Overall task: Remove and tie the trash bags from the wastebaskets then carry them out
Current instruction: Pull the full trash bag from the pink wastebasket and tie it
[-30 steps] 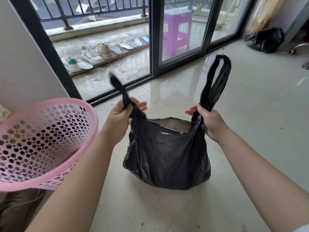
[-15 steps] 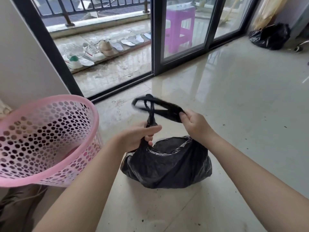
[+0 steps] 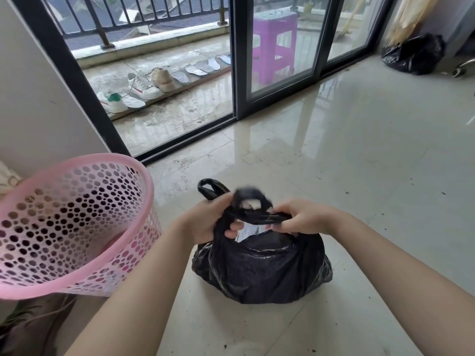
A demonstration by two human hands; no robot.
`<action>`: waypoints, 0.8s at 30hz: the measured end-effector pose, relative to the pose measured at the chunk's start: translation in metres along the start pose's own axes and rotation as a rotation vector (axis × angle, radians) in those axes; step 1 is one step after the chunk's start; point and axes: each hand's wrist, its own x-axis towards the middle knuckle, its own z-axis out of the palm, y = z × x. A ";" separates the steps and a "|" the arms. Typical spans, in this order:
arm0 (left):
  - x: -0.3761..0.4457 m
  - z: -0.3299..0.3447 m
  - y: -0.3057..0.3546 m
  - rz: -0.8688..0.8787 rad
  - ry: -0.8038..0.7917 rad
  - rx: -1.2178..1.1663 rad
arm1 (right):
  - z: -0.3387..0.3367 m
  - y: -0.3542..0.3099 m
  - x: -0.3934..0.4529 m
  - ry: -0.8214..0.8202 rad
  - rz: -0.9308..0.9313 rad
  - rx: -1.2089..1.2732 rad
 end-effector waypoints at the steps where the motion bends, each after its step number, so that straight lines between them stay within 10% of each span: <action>1: -0.002 0.002 0.000 -0.036 -0.008 0.166 | -0.001 0.004 0.001 0.024 0.036 0.011; 5: 0.002 0.005 -0.004 0.044 0.121 0.682 | -0.005 0.012 0.002 0.205 0.078 0.254; 11: 0.017 0.011 -0.001 0.447 0.500 0.286 | -0.010 0.008 -0.002 0.028 -0.107 0.513; 18: 0.015 0.007 0.003 0.520 0.255 -0.377 | -0.013 0.021 0.003 0.322 0.039 0.649; 24: 0.017 0.014 -0.005 0.316 0.047 -0.227 | -0.014 0.011 0.004 0.302 0.045 0.996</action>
